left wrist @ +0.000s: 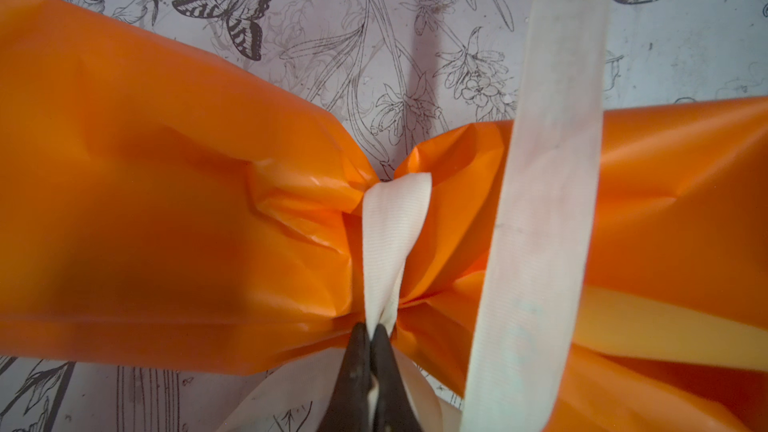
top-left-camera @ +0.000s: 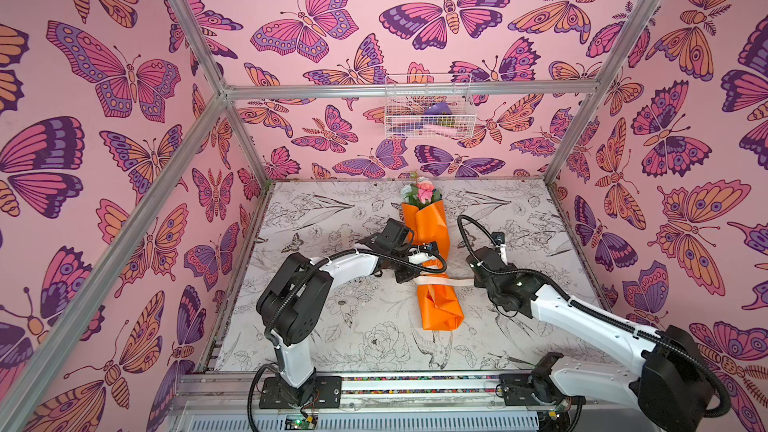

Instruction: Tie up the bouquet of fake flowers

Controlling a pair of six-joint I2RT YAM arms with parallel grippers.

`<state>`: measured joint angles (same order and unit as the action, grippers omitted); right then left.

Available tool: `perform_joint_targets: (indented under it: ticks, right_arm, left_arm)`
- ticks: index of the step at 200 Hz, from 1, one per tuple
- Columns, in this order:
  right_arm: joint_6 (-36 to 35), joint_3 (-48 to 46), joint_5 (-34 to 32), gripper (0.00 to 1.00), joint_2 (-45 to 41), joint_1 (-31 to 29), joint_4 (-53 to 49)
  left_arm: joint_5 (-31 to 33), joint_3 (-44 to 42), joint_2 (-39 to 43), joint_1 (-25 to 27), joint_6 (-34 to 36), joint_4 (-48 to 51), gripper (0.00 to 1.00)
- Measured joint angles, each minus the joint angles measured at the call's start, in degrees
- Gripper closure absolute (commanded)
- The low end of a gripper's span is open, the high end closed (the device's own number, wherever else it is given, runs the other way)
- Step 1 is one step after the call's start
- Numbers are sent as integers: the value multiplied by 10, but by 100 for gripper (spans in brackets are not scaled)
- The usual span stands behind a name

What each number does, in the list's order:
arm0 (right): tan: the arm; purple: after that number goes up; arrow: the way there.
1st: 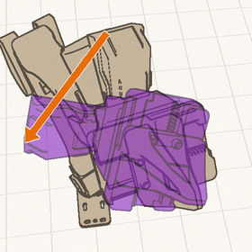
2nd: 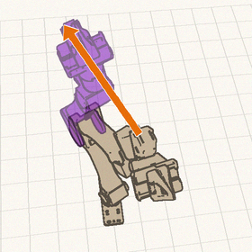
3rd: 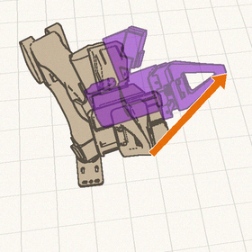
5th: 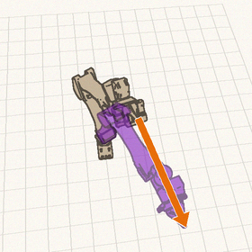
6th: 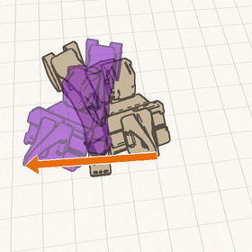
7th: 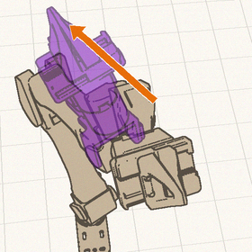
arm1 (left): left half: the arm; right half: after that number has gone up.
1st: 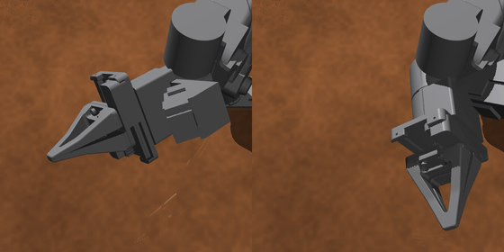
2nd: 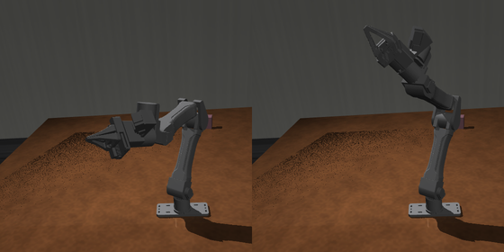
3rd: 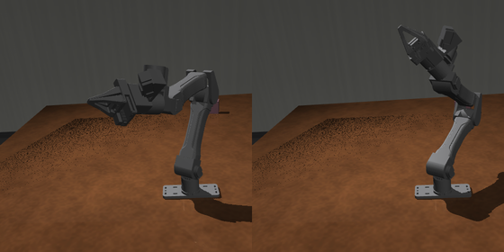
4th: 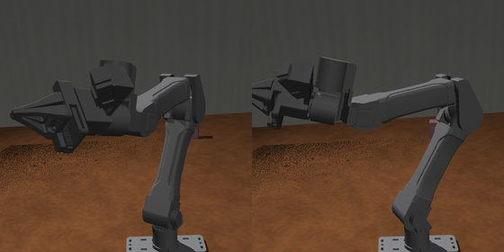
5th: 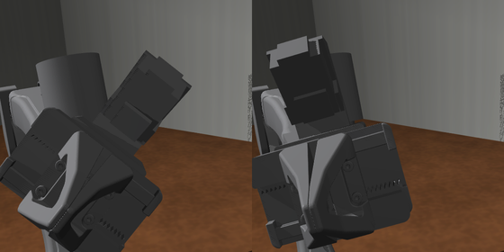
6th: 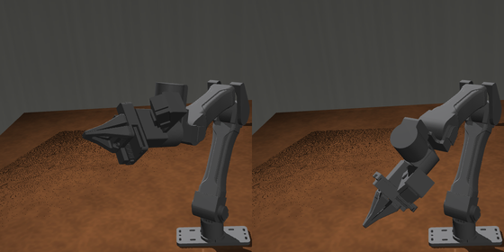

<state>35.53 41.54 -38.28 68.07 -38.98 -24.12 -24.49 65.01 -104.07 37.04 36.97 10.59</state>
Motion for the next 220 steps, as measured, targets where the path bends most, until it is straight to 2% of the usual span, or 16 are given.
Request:
perform_joint_targets:
  ticks: [20, 66, 102, 127, 152, 186, 198, 220]
  right_arm:
    - [0, 0, 1, 98, 1, 0, 6]
    - [1, 0, 23, 69, -1, 0, 7]
    - [-18, -11, 70, 56, -51, 0, 17]
    - [-56, -24, 133, 56, -88, 0, 47]
    - [-80, -31, 187, 58, -87, 0, 74]
    - [-97, -32, 234, 62, -44, 0, 100]
    - [-101, -32, 246, 63, -23, 0, 108]
    - [-103, -31, 264, 64, 9, 0, 121]
  left_arm:
    - [0, 0, 0, 0, -3, 0, 100]
    - [-3, -4, 5, -2, -29, -25, 100]
    - [-15, -17, 22, -7, -52, -61, 100]
    - [-20, -22, 24, -8, -67, -82, 100]
    - [-25, -23, 23, -9, -77, -91, 100]
    - [-32, -23, 11, -10, -88, -94, 100]
    - [-34, -23, 8, -10, -90, -94, 96]
    - [-39, -21, 8, -10, -93, -94, 95]
